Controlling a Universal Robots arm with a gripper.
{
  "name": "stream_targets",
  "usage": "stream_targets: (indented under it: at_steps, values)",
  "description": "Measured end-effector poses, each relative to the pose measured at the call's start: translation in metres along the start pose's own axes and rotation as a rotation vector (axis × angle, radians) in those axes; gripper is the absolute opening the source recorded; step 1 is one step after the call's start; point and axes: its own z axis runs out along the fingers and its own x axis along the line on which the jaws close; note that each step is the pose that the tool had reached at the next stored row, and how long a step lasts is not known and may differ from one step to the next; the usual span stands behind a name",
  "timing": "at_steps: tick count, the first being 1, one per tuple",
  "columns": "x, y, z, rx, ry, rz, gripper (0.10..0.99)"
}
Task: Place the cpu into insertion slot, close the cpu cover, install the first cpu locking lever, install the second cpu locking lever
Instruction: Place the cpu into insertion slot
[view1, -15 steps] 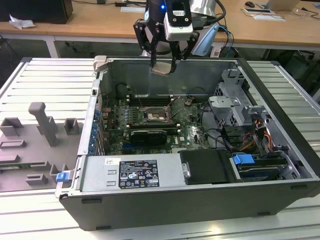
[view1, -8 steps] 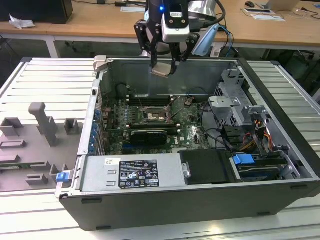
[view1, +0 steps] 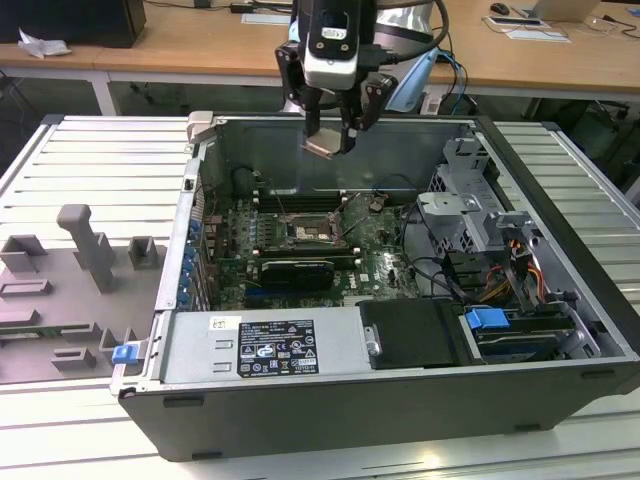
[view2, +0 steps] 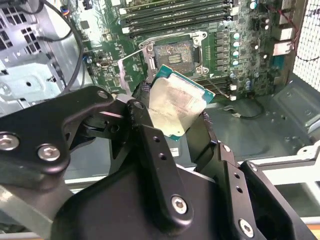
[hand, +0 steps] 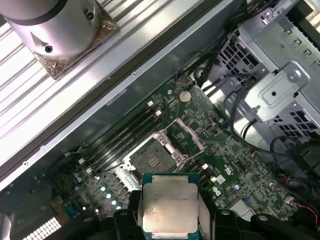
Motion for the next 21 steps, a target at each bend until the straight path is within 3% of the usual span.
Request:
stream_targets:
  at_steps: [5, 9, 14, 21]
  values:
    - [-0.0004, -0.0006, 0.001, 0.0, -0.0007, 0.007, 0.533]
    - [-0.0004, -0.0006, 0.0012, -0.001, -0.0046, 0.051, 0.533]
    - [-0.0004, -0.0007, 0.0014, -0.002, -0.0103, 0.115, 0.533]
    - [-0.0004, -0.0007, 0.0021, -0.004, -0.0224, 0.246, 0.533]
